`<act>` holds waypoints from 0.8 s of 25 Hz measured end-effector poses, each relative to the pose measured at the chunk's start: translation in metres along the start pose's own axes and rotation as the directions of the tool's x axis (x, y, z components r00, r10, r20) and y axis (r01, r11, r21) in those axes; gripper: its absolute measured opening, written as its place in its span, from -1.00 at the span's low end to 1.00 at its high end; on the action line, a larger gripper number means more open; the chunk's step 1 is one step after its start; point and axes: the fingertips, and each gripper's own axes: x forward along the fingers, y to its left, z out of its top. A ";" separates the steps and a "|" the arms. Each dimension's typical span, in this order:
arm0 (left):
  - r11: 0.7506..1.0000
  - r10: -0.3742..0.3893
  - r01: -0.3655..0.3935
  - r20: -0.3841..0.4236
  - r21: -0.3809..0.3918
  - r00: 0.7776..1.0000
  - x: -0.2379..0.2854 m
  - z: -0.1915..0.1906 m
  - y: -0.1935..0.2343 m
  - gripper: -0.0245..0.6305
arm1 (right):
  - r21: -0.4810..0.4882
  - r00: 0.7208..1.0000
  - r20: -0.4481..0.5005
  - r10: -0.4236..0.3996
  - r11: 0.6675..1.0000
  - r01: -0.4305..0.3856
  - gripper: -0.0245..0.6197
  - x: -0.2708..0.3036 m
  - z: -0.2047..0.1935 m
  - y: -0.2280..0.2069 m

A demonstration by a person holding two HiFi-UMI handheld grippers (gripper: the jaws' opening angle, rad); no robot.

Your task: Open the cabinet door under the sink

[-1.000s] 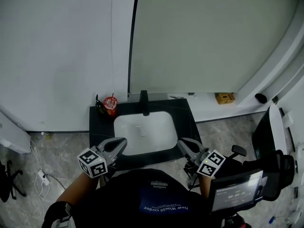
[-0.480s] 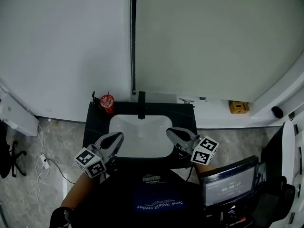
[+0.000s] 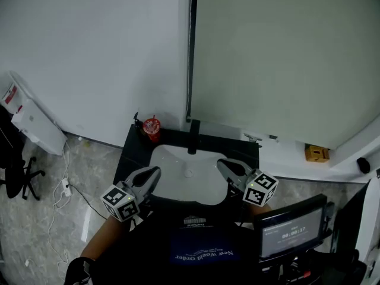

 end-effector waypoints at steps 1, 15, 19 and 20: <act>1.000 0.002 -0.002 -0.001 -0.001 1.000 -0.005 0.001 0.006 -0.93 | 0.000 1.000 -0.003 -0.004 1.000 0.004 -0.92 0.006 -0.001 0.003; 0.999 -0.042 0.042 -0.026 -0.003 0.999 -0.002 0.003 0.024 -0.93 | -0.035 0.999 -0.026 -0.023 0.999 0.022 -0.92 0.022 -0.004 0.008; 0.999 -0.043 0.043 -0.028 -0.004 0.999 -0.001 0.001 0.023 -0.93 | -0.043 0.999 -0.029 -0.014 0.999 0.013 -0.92 0.024 -0.003 0.008; 0.999 -0.043 0.043 -0.028 -0.003 0.999 -0.001 0.001 0.023 -0.93 | -0.045 1.000 -0.028 -0.012 0.999 0.010 -0.92 0.024 -0.002 0.008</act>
